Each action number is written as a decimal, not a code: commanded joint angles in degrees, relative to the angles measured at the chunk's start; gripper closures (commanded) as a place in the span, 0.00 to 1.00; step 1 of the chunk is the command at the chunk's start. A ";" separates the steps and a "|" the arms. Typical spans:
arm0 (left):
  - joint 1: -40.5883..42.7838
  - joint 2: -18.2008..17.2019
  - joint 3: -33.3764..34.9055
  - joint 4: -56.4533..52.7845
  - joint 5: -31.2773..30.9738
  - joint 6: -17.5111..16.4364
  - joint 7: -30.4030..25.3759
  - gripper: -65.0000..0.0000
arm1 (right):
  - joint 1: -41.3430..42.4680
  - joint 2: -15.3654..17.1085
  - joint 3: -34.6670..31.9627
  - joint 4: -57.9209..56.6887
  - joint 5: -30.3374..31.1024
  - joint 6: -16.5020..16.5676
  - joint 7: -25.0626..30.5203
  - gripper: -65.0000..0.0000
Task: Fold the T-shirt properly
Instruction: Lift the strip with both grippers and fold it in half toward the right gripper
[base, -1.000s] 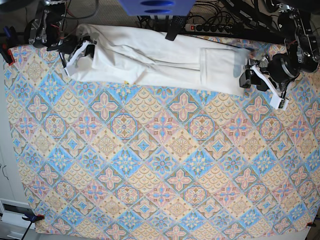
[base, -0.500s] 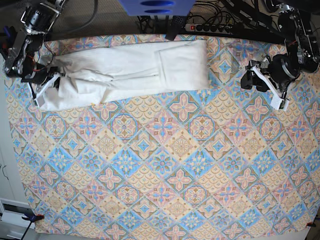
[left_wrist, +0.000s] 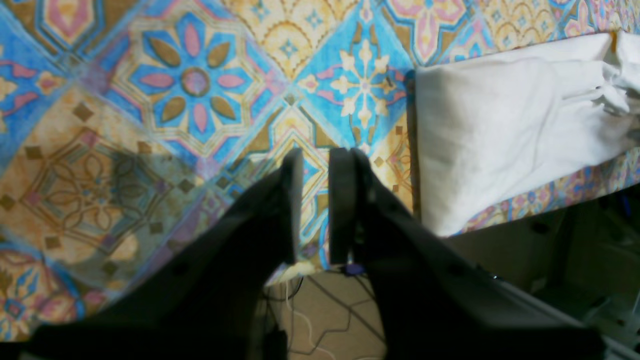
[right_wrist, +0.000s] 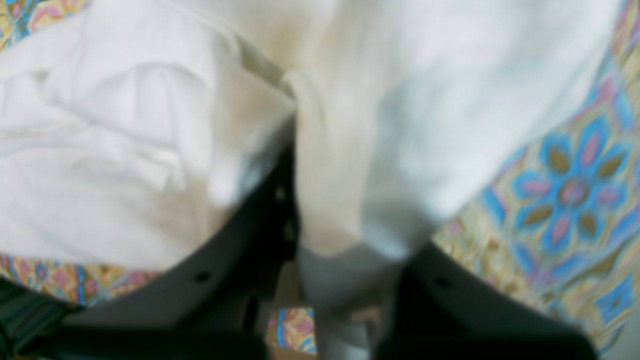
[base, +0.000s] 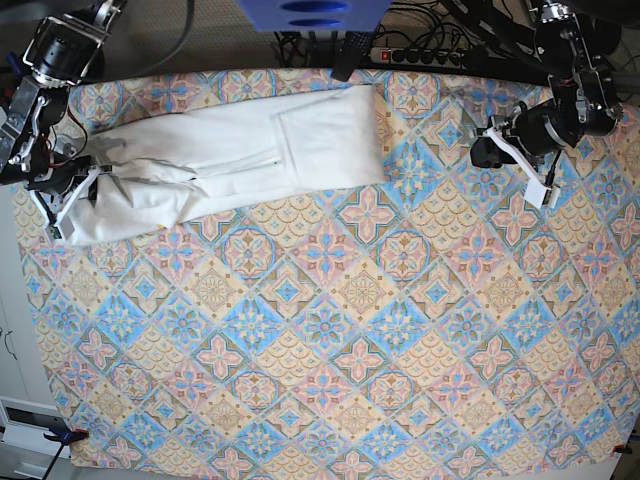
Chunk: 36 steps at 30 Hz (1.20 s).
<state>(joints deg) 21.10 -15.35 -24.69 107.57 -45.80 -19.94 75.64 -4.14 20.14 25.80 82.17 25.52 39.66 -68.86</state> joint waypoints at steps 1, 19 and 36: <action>-0.14 -0.34 0.82 0.87 -0.84 -0.14 -0.69 0.88 | -1.09 0.74 -1.05 3.06 1.08 0.34 0.42 0.99; -6.11 5.11 26.49 -17.42 22.99 0.12 -17.04 0.89 | -8.56 -6.03 -20.66 26.18 1.16 0.34 -2.39 0.99; -15.70 14.26 31.06 -32.27 29.67 0.21 -25.04 0.89 | -6.01 -6.03 -33.58 28.55 1.16 0.34 -2.22 0.99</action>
<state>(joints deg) 4.60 -1.41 5.98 76.01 -18.44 -20.86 47.48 -11.16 13.65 -7.97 109.51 25.71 39.86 -72.64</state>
